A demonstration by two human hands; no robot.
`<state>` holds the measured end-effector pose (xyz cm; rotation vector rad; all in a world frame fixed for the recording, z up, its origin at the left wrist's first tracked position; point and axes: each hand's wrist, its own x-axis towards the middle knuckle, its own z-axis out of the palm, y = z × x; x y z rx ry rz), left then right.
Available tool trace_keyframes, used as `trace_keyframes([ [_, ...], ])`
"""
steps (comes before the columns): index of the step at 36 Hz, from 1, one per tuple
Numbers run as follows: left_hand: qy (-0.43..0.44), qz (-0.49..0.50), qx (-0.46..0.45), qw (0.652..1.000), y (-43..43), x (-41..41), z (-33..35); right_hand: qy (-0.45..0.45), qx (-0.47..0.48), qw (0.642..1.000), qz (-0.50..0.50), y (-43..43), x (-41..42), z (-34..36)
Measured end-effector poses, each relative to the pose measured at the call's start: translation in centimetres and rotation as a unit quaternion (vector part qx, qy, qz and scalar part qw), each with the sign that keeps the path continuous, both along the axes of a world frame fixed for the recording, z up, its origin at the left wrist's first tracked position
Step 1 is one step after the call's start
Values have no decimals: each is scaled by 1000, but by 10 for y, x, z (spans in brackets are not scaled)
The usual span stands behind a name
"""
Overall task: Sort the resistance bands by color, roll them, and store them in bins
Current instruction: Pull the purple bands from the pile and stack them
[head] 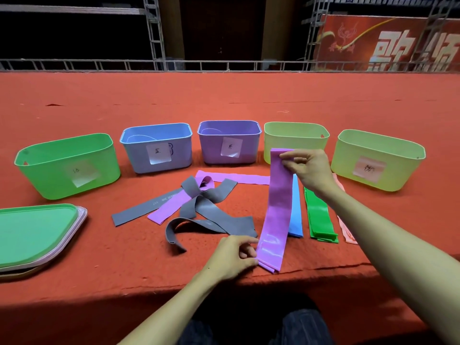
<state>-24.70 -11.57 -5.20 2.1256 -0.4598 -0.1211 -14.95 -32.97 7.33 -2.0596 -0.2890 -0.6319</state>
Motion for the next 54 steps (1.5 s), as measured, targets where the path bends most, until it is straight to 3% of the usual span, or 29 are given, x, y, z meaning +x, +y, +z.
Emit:
trace_keyframes([
  [22,-3,-16,82,997,-7,5,12,20,6,1000,11,4,-1,-2],
  [34,34,-13,44,998,-4,4,10,6,-18,1000,4,2,0,-7],
  [54,-59,-48,67,995,1,1,10,4,-12,1000,-3,0,2,-8],
])
